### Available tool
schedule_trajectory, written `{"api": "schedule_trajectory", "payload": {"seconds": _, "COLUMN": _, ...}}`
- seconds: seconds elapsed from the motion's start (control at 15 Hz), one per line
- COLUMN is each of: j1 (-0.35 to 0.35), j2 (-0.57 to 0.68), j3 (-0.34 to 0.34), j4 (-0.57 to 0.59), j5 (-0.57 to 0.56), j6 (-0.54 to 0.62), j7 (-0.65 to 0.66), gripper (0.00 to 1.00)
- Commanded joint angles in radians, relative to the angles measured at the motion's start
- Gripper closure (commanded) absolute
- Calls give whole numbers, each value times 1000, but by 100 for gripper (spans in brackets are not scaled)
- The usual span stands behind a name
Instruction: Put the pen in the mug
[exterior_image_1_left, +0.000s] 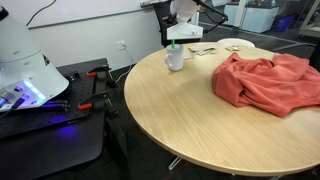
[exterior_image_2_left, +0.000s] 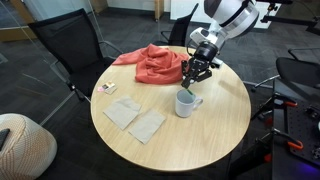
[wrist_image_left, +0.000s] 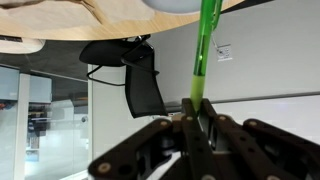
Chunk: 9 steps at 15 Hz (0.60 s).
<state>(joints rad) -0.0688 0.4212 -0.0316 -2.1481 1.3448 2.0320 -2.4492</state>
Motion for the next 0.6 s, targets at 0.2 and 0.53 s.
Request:
{"api": "schedule_trajectory", "payload": {"seconds": 0.2, "j1": 13, "j2": 42, "j3": -1, "j4": 15, "j5": 59, "j6": 55, "j7": -34, "gripper": 97}}
{"api": "schedule_trajectory", "payload": {"seconds": 0.53, "j1": 18, "j2": 71, "j3": -3, "j4": 26, "j5": 64, "j6": 97, "j7": -28, "gripper": 64}}
